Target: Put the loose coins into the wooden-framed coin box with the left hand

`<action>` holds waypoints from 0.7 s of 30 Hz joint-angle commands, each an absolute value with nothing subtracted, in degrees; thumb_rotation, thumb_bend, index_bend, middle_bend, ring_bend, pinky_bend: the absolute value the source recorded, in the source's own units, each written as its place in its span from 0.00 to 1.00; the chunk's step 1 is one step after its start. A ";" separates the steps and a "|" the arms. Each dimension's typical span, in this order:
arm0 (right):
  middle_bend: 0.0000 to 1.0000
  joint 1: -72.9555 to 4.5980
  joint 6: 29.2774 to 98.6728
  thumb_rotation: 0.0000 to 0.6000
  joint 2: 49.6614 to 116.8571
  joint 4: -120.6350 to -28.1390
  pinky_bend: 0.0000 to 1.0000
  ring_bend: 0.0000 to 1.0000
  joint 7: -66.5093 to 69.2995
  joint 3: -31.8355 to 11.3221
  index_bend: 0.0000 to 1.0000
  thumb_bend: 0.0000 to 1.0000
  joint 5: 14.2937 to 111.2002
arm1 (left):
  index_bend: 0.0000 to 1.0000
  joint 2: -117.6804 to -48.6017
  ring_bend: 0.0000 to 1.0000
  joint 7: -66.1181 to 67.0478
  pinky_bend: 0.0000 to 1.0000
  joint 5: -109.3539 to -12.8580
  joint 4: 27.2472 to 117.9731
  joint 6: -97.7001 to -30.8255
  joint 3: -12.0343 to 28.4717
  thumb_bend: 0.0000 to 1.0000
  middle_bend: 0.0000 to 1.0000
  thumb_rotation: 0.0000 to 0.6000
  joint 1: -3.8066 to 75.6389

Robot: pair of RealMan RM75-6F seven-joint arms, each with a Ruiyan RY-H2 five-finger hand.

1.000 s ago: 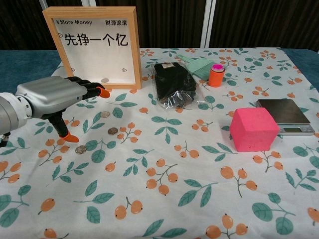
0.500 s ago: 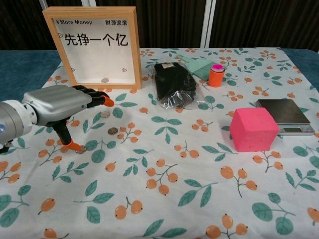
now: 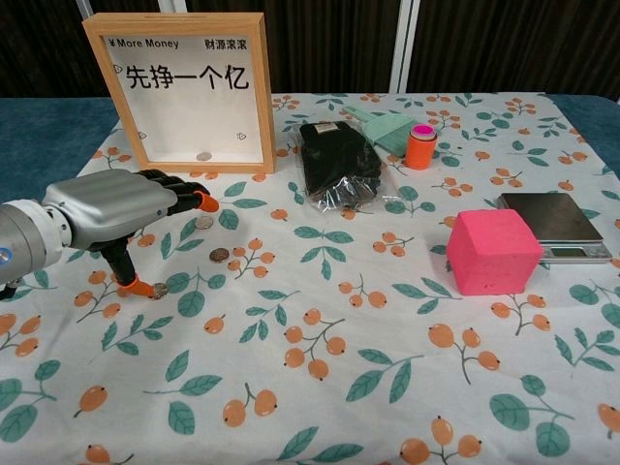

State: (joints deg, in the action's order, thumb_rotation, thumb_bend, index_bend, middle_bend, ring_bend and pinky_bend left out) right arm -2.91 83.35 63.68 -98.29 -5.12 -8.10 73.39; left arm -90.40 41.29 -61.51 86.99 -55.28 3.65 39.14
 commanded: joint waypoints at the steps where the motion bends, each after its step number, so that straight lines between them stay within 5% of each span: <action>1: 0.03 -2.90 83.36 1.00 63.68 -98.33 0.00 0.00 -5.15 -8.12 0.09 0.39 73.31 | 0.12 -90.50 0.00 41.44 0.00 -61.46 86.89 -55.27 3.44 0.07 0.00 1.00 39.29; 21: 0.03 -2.91 83.35 1.00 63.65 -98.29 0.00 0.00 -5.19 -8.14 0.09 0.39 73.23 | 0.15 -91.04 0.00 42.68 0.00 -60.38 86.51 -54.98 2.03 0.07 0.00 1.00 40.16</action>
